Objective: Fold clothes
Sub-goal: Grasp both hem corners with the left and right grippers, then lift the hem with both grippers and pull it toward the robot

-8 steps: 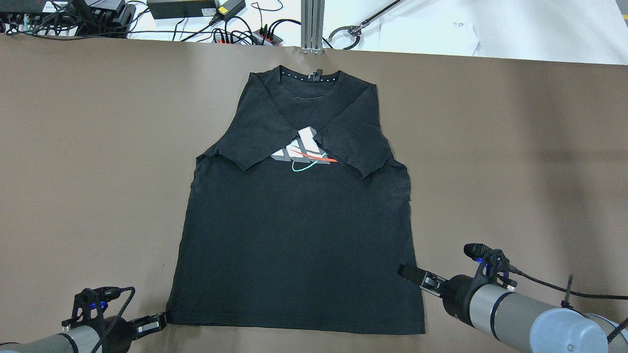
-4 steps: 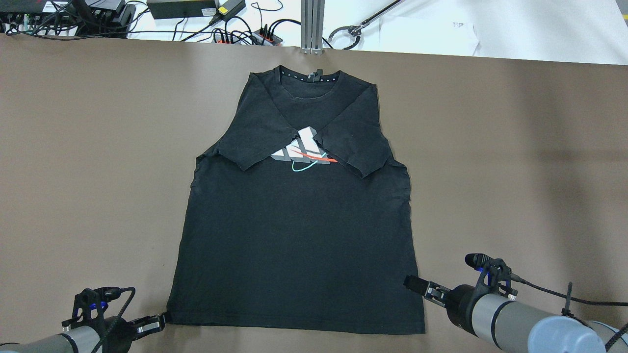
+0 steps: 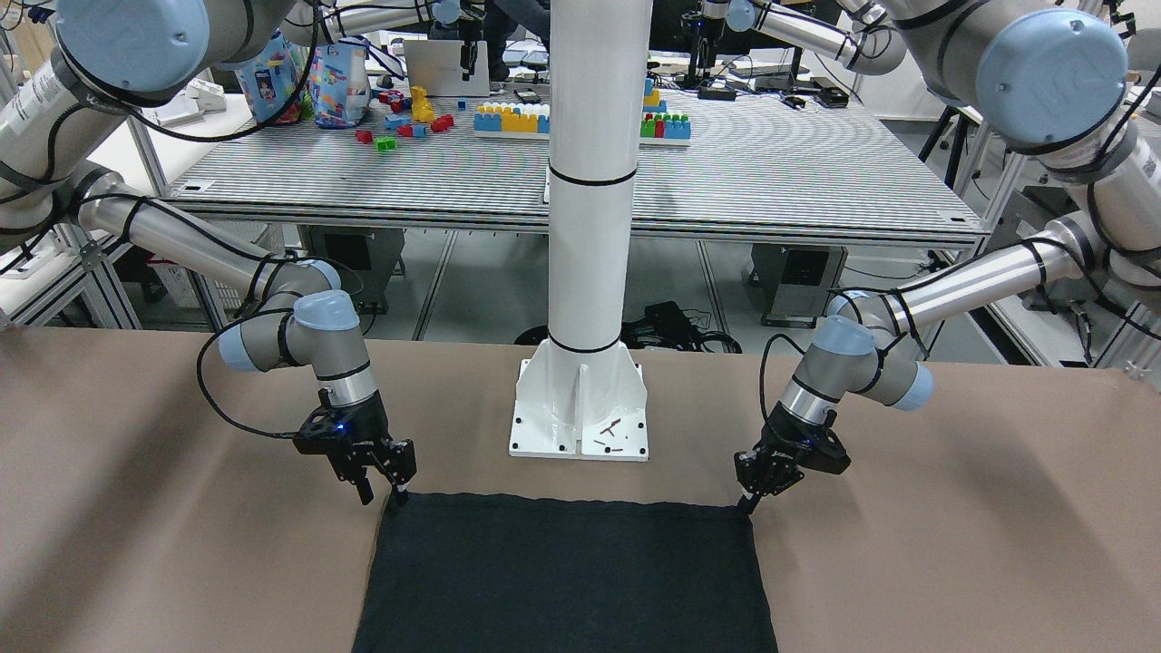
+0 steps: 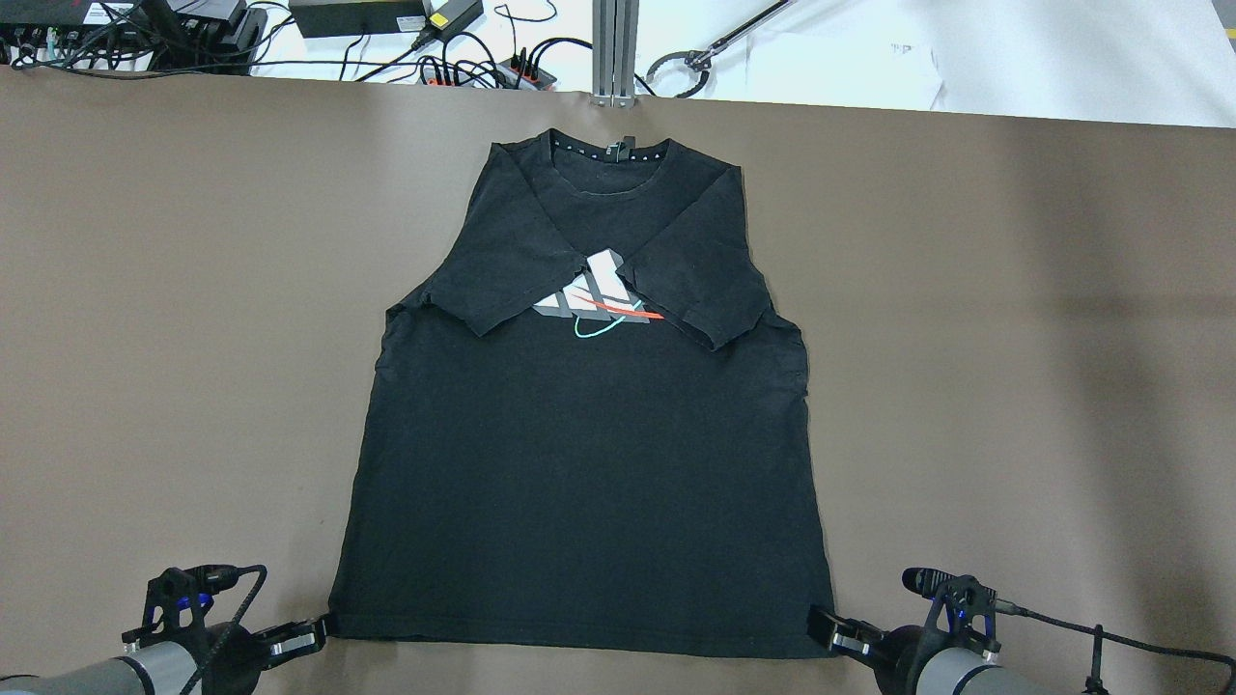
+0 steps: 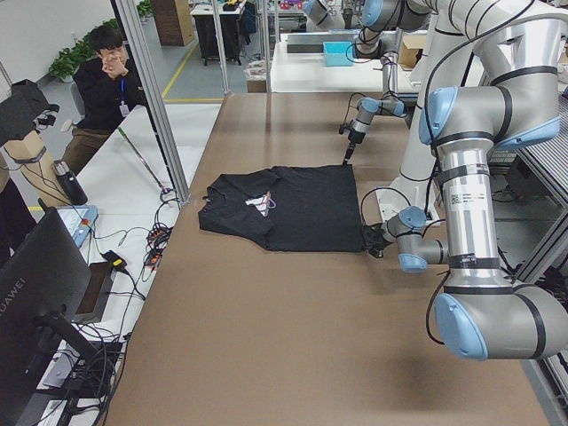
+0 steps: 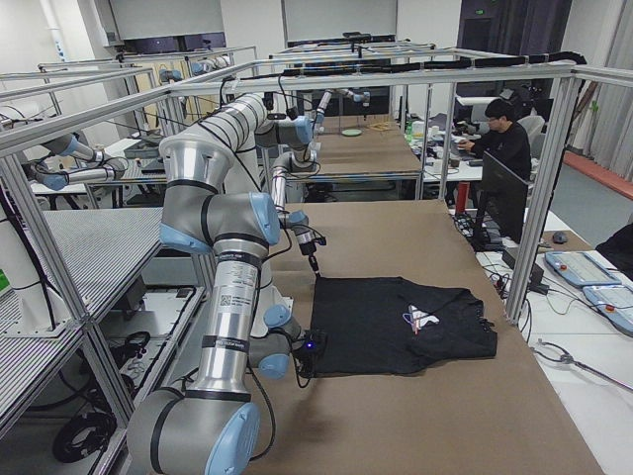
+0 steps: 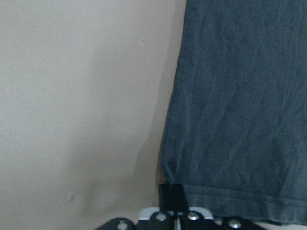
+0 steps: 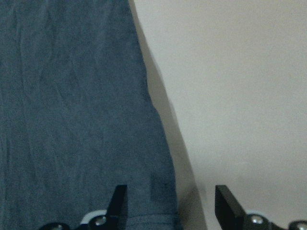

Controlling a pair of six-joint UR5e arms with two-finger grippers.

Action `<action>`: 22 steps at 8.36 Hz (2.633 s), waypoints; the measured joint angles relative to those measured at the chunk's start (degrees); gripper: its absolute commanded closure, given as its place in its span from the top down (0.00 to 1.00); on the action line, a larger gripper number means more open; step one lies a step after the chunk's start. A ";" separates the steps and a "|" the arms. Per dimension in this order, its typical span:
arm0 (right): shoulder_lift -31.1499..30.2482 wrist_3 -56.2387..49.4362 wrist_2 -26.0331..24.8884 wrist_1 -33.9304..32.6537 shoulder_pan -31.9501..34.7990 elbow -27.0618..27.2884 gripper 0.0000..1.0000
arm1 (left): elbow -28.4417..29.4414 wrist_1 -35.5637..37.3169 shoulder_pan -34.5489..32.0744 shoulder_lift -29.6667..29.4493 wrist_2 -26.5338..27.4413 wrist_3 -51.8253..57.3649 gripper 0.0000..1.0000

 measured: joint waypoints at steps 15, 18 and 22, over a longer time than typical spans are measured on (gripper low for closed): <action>2.08 -0.19 -3.08 -3.05 -3.68 2.26 0.00 | -1.53 0.12 -1.83 -0.47 -1.35 0.72 0.00; 3.53 -5.64 -1.95 -3.38 -0.17 5.12 0.00 | -4.08 2.71 -9.22 -3.46 -9.84 5.43 0.00; 15.34 -17.06 9.71 -13.63 16.46 6.24 0.00 | -5.19 32.08 -28.87 -28.39 -29.45 14.94 0.00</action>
